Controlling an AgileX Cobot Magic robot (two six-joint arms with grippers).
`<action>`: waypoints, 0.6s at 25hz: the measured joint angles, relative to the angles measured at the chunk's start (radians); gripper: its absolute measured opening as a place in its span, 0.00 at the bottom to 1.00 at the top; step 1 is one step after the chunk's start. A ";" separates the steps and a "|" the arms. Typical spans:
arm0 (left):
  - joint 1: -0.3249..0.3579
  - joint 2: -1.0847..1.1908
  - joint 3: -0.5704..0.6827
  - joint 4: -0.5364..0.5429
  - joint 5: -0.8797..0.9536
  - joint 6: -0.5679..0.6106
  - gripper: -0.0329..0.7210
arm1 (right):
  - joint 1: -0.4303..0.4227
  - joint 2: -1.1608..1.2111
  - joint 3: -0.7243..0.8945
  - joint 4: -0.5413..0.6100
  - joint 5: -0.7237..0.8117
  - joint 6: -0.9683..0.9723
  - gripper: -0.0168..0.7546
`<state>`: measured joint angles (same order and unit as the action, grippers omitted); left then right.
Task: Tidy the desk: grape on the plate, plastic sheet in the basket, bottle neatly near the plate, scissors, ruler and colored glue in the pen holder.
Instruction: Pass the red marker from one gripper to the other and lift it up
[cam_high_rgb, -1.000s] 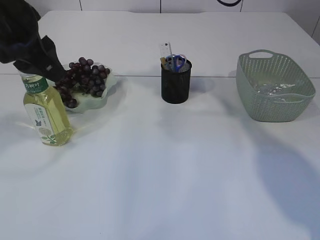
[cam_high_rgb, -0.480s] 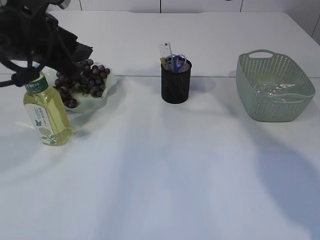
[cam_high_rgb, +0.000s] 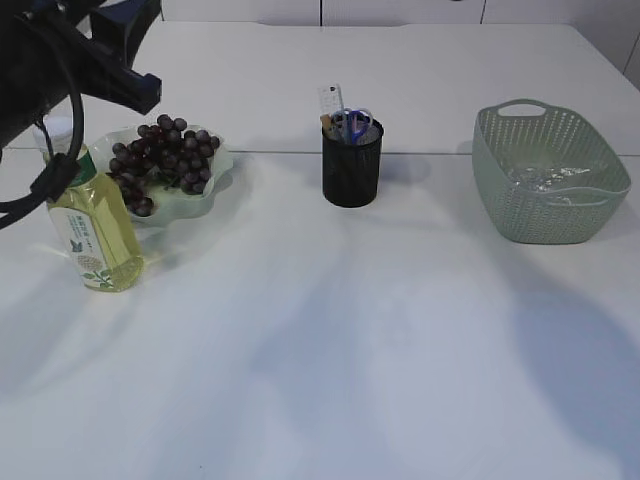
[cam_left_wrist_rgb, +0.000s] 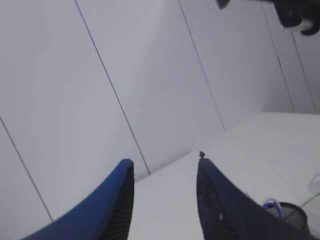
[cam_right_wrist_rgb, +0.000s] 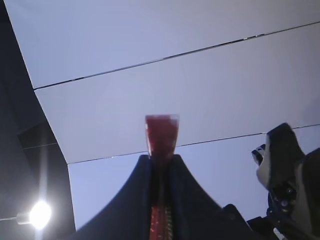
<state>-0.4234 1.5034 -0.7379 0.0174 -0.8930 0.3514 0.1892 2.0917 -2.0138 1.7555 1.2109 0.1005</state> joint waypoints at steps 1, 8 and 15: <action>-0.004 0.000 0.001 0.017 -0.018 -0.014 0.45 | 0.000 0.000 0.000 0.000 0.000 0.000 0.07; -0.054 0.026 0.005 0.128 -0.225 -0.071 0.45 | 0.000 0.000 0.000 0.000 -0.002 -0.003 0.07; -0.054 0.128 -0.060 0.139 -0.249 -0.073 0.45 | 0.000 0.000 0.000 0.002 -0.004 -0.005 0.07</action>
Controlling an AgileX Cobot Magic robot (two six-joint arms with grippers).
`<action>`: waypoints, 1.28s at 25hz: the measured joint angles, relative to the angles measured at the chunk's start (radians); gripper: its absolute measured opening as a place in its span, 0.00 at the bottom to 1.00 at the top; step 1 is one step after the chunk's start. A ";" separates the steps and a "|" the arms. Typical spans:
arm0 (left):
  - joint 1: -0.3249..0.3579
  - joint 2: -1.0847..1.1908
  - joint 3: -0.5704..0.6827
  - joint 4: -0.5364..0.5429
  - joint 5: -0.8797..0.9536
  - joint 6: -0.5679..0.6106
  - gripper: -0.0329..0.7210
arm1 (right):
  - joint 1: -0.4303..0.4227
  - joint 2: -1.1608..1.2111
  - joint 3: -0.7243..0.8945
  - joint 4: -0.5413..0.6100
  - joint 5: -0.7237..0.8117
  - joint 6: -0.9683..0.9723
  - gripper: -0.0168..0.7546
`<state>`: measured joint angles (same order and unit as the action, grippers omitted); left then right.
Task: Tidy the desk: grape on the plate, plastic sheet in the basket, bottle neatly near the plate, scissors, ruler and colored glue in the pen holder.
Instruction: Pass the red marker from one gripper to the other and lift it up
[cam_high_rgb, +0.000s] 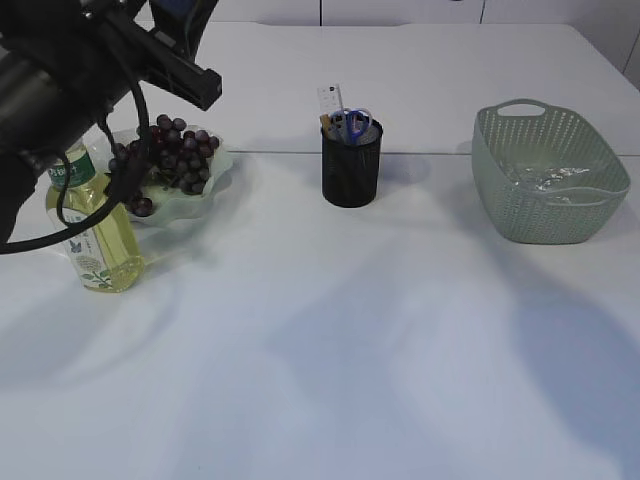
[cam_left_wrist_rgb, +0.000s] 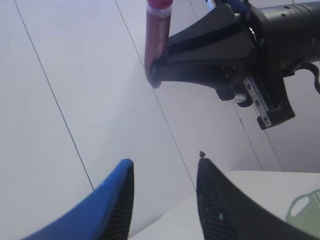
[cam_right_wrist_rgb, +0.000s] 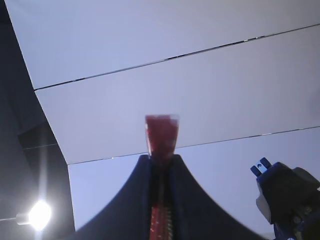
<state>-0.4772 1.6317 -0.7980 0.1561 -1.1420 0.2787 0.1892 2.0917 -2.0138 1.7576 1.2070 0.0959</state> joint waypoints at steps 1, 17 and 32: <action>0.000 0.009 -0.014 0.000 0.000 0.000 0.45 | 0.000 0.000 0.000 0.000 0.000 0.000 0.07; 0.000 0.046 -0.158 0.015 -0.012 -0.007 0.45 | 0.000 0.000 0.000 0.000 0.000 -0.004 0.07; -0.025 0.083 -0.235 0.051 -0.012 -0.015 0.45 | 0.000 0.000 0.000 0.000 -0.012 -0.004 0.07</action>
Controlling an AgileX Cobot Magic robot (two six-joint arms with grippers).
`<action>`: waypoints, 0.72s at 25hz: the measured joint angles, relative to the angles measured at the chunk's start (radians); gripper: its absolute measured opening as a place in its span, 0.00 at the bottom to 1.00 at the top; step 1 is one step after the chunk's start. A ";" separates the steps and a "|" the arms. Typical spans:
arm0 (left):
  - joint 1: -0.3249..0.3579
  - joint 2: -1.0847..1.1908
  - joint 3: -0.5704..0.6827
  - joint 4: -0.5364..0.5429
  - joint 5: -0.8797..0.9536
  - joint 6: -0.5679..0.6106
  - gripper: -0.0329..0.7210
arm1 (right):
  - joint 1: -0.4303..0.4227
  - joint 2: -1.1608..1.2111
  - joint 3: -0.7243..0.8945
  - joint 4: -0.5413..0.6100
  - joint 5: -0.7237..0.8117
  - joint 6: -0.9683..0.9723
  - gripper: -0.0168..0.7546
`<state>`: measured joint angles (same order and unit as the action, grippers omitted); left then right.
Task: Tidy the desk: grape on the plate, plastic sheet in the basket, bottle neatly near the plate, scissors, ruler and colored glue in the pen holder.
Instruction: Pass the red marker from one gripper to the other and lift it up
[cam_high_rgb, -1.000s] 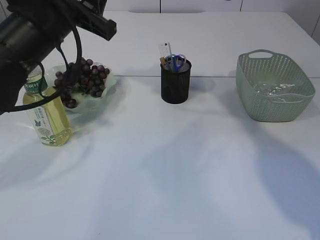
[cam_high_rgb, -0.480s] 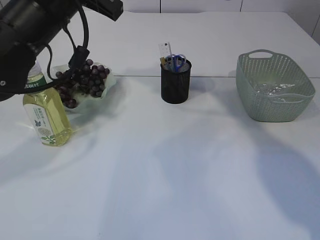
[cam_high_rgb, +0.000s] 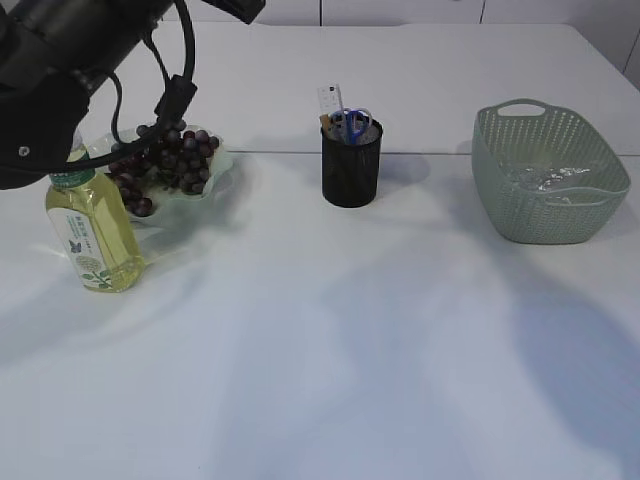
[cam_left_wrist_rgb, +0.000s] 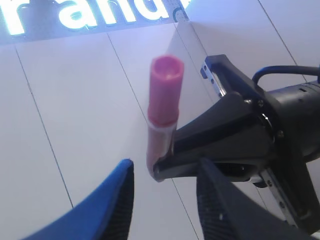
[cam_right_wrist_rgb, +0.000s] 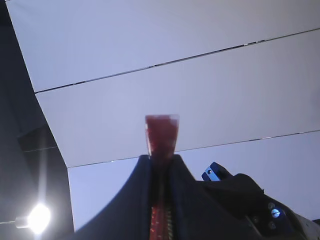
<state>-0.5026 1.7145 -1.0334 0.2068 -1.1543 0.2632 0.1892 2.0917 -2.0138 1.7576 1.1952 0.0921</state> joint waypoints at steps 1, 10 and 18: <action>0.000 0.000 -0.002 0.000 0.000 0.000 0.45 | 0.000 0.000 0.000 0.000 0.000 0.000 0.07; 0.000 0.001 -0.039 -0.004 -0.002 -0.008 0.45 | 0.000 0.000 0.000 0.000 0.000 0.000 0.07; 0.000 0.001 -0.054 0.005 -0.001 -0.040 0.45 | 0.000 0.000 0.000 0.000 -0.002 0.000 0.07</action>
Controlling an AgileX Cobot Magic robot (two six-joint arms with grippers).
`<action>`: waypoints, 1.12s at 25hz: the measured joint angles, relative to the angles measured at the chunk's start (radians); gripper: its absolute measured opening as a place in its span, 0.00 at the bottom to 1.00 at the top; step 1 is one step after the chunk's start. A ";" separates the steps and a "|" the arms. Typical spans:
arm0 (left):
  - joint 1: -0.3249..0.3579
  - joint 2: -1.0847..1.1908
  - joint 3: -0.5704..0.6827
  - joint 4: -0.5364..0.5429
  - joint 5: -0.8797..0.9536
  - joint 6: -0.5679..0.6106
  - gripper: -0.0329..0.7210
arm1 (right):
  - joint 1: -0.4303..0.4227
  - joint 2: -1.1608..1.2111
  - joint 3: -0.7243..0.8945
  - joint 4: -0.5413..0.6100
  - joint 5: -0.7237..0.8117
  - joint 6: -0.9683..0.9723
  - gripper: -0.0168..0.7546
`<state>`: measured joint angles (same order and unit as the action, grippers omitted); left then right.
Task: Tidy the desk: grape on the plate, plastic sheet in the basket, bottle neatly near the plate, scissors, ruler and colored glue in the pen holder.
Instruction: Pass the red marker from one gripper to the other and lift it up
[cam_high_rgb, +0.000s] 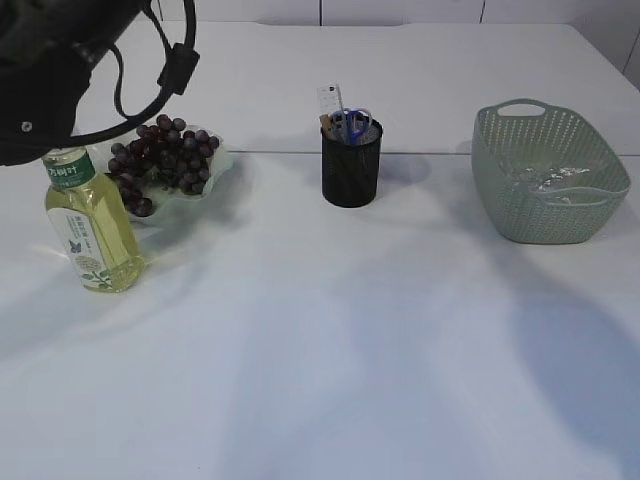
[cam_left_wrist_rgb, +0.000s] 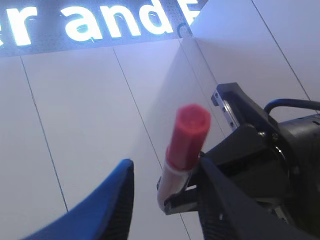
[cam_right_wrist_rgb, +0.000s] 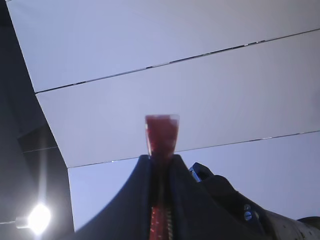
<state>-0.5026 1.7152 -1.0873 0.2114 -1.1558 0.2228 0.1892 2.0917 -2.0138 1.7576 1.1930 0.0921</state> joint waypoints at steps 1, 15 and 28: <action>0.000 0.002 -0.004 0.002 0.000 -0.007 0.45 | 0.000 0.000 0.000 0.000 0.000 0.000 0.07; -0.021 0.004 -0.020 0.038 -0.001 -0.029 0.45 | 0.000 0.000 0.000 0.000 0.000 0.000 0.07; -0.021 0.022 -0.051 0.042 -0.002 -0.029 0.37 | 0.000 0.000 0.000 0.000 0.000 0.000 0.07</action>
<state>-0.5231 1.7369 -1.1386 0.2531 -1.1581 0.1939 0.1892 2.0917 -2.0138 1.7576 1.1930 0.0921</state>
